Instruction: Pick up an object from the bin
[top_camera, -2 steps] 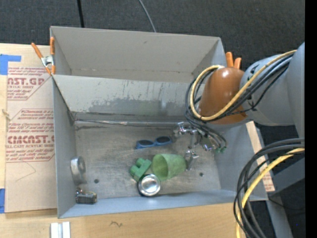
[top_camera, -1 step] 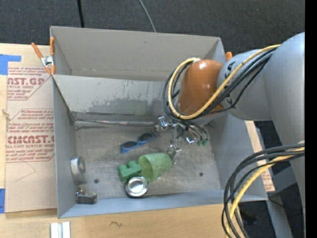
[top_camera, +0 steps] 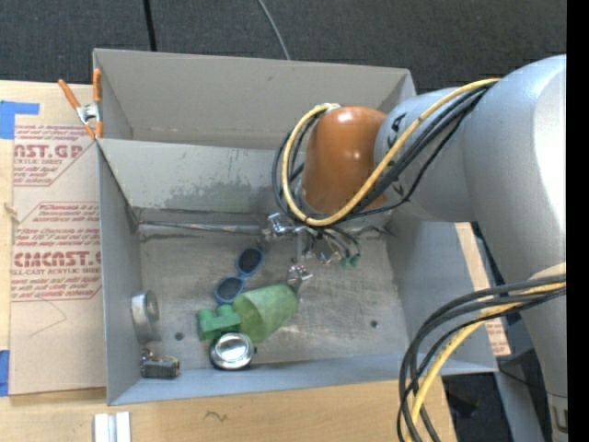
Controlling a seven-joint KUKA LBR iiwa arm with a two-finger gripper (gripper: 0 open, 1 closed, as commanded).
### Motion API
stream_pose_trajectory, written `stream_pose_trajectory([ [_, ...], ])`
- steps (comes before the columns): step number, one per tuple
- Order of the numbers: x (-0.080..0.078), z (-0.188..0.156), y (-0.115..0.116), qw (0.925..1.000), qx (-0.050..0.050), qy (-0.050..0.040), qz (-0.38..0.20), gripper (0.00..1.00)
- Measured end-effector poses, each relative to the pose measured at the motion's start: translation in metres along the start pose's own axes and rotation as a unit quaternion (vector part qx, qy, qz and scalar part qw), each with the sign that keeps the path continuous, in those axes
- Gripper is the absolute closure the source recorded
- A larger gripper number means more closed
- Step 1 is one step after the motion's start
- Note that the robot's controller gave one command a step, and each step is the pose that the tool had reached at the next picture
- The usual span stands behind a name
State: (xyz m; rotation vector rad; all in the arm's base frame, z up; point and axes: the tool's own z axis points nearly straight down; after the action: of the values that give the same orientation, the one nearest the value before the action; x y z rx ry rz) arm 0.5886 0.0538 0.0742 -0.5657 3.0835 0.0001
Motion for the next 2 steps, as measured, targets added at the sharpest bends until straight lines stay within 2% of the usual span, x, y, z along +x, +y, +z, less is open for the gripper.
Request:
stream_pose_trajectory([
  [1, -0.002, -0.028, 0.037, 0.9998, -0.001, 0.0009, -0.017, 0.0],
  [2, 0.051, -0.036, 0.069, 0.9997, -0.002, 0.0043, -0.024, 0.0],
])
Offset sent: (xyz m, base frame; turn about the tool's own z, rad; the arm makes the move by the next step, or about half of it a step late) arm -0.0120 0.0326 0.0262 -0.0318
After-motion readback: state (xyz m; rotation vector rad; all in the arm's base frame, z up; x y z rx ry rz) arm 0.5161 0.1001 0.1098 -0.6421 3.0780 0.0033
